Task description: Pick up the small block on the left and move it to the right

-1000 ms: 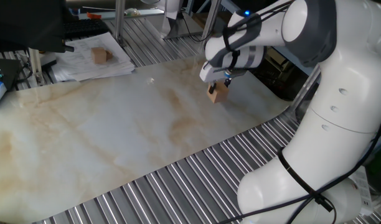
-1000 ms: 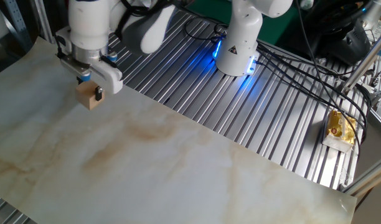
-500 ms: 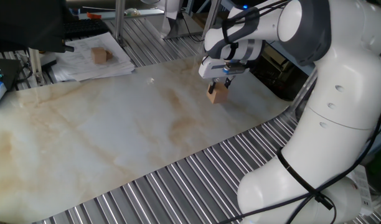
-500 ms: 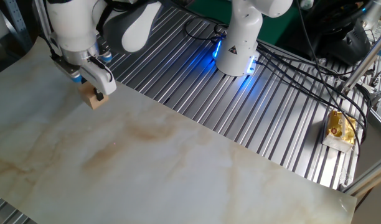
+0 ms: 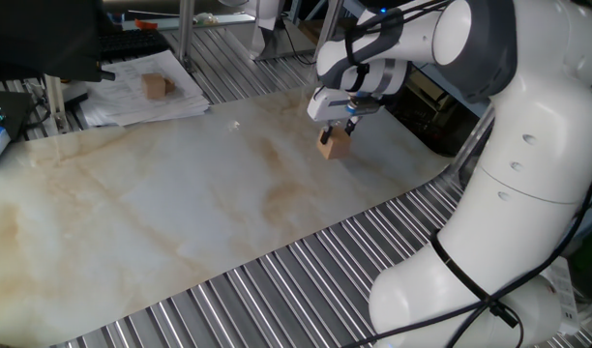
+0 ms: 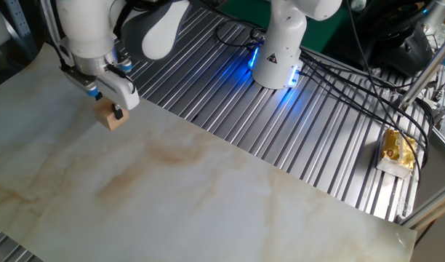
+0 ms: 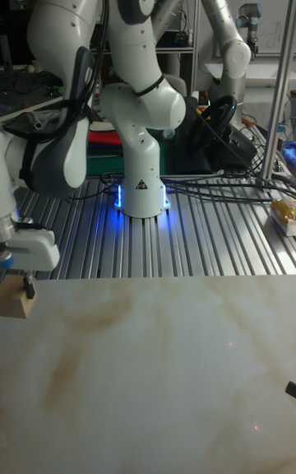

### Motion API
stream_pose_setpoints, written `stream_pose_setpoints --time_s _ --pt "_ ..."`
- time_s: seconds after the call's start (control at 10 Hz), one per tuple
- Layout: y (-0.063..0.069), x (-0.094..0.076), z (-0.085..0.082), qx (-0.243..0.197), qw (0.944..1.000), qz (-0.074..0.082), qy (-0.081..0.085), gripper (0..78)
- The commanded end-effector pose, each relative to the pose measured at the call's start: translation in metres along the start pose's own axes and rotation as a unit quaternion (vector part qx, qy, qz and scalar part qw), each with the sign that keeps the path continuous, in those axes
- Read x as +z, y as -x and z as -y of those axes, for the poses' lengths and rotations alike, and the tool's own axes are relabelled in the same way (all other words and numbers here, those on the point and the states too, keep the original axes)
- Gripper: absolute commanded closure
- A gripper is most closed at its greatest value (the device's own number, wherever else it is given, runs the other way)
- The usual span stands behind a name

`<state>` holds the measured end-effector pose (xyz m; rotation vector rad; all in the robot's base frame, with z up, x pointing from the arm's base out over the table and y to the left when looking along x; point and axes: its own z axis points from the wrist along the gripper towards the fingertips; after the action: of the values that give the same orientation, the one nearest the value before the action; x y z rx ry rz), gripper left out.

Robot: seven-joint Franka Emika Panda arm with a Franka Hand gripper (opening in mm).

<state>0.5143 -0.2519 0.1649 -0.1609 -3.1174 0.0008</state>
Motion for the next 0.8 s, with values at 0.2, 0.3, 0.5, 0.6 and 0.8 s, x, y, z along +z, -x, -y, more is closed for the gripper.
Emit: stream_pose_setpoints --time_s 0.2,0.3,0.5,0.6,0.8 --pt "0.005 -0.008 -0.021 -0.012 0.9999 0.008 0.004 76.3" --pt "0.005 -0.008 -0.021 -0.012 0.9999 0.008 0.004 76.3" --pt "0.003 -0.008 -0.038 -0.017 0.9996 0.021 0.007 76.3" --pt "-0.001 -0.004 -0.045 -0.013 0.9996 0.025 0.008 76.3" --pt "-0.006 0.000 -0.055 -0.012 0.9995 0.026 0.008 76.3"
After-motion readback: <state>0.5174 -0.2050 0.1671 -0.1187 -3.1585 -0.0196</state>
